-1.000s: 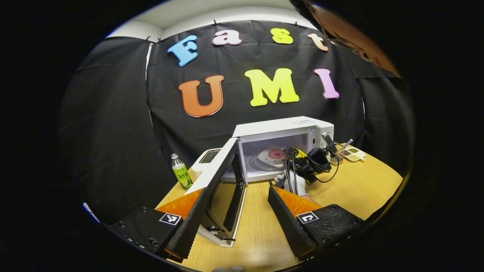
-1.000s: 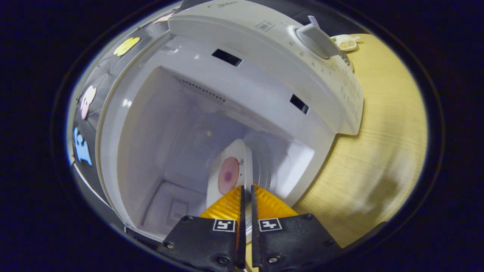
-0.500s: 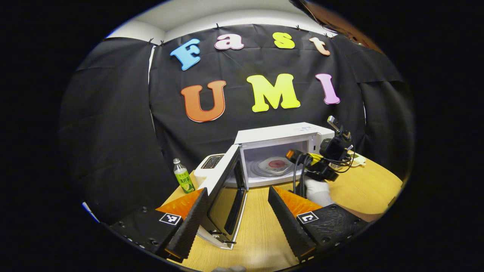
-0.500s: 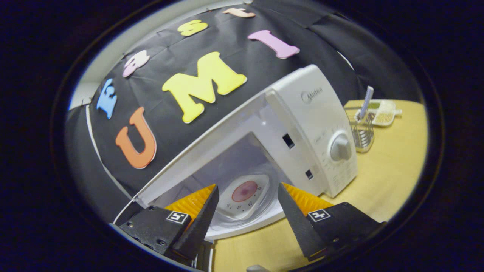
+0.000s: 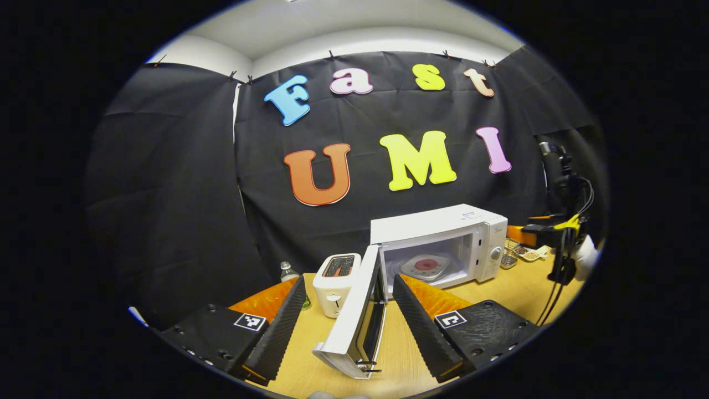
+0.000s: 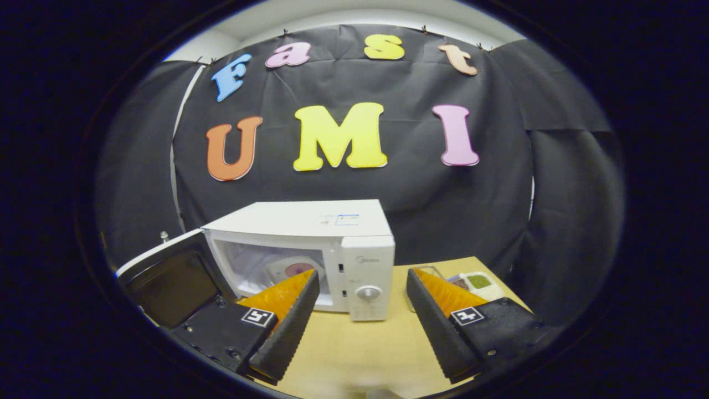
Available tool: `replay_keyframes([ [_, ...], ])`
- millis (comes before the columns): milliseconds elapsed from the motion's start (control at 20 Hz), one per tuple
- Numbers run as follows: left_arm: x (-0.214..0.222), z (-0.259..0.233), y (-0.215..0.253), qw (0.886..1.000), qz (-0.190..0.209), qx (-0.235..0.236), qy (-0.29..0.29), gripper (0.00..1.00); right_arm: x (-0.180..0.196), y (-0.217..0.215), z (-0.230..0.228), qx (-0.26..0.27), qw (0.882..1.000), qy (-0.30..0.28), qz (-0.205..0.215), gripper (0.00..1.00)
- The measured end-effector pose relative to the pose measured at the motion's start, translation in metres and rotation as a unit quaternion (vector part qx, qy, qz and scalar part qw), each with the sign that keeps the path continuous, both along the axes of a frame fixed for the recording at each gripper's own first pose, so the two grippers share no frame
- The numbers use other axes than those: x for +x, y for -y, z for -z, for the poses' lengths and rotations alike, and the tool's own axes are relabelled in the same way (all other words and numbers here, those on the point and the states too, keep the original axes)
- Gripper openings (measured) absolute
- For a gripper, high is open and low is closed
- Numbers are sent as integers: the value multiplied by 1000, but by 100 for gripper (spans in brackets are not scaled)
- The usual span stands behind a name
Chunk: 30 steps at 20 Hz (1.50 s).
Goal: Open the microwave oven with the left hand, put the food in, and close the microwave oven.
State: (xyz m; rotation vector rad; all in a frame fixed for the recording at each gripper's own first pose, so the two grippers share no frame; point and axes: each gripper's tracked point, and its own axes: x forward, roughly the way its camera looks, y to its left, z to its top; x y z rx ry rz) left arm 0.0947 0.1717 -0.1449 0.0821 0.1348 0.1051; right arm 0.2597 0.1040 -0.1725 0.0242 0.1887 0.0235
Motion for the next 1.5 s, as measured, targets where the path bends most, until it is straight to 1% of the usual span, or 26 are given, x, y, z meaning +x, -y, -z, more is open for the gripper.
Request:
replay_keyframes([
  [50,0,2,-8,1000,-6,-11,0,91,-14,15,-5,-7,1000,-8,7,100],
  [100,0,4,-14,1000,-11,-18,0,88,-26,27,-10,-13,1000,-11,11,100],
  [150,-2,5,-22,1000,-18,-24,2,81,-37,38,-15,-22,1000,-14,15,100],
  [200,-3,11,-28,999,-20,-27,-2,92,-46,46,-19,-29,999,-15,20,100],
  [250,-3,18,-30,999,-17,-31,-6,78,-54,51,-25,-29,999,-15,24,100],
  [300,-5,24,-33,999,-17,-30,-6,75,-62,54,-28,-22,999,-18,26,100],
  [400,-9,41,-38,999,-15,-26,-19,63,-74,55,-33,-15,999,-30,26,100],
  [450,-10,41,-43,1000,-16,-17,-19,31,-79,55,-37,-15,999,-27,26,100],
  [500,-11,45,-45,1000,-11,-17,-17,22,-83,54,-41,-16,999,-26,22,100],
  [550,-13,52,-45,999,-9,-23,-21,7,-87,51,-42,-18,999,-27,18,100],
  [600,-12,60,-43,999,-3,-37,-28,1,-92,48,-45,-18,999,-29,15,100],
  [650,-31,60,-54,998,-25,-40,-30,1,-98,45,-46,-15,999,-30,12,100],
  [700,-22,65,-70,998,-46,-38,-28,0,-103,41,-49,-10,999,-31,9,92],
  [750,-21,69,-74,997,-53,-42,-30,0,-107,37,-48,-9,999,-36,4,92],
  [800,-20,73,-77,997,-56,-41,-31,0,-113,37,-46,-10,999,-44,3,100],
  [850,-18,80,-80,997,-58,-36,-34,0,-120,34,-46,-5,999,-51,1,100],
  [900,-16,91,-84,997,-54,-32,-46,0,-125,29,-46,6,998,-57,-4,92],
  [1050,-16,113,-88,997,-46,-24,-62,0,-137,29,-49,24,998,-64,-3,92],
  [1100,-16,115,-84,997,-39,-22,-62,0,-139,32,-50,22,998,-66,-1,100],
  [1150,-14,122,-82,997,-35,-24,-68,0,-142,33,-50,22,997,-67,1,100],
  [1200,-13,127,-76,997,-29,-28,-70,0,-145,34,-50,25,997,-68,4,92],
  [1250,-11,128,-73,997,-27,-29,-69,0,-146,35,-53,29,997,-69,5,100],
  [1350,-10,128,-67,997,-20,-35,-67,0,-152,40,-48,29,997,-77,8,100],
  [1500,-9,126,-48,997,1,-56,-60,0,-154,46,-49,34,997,-73,11,100],
])
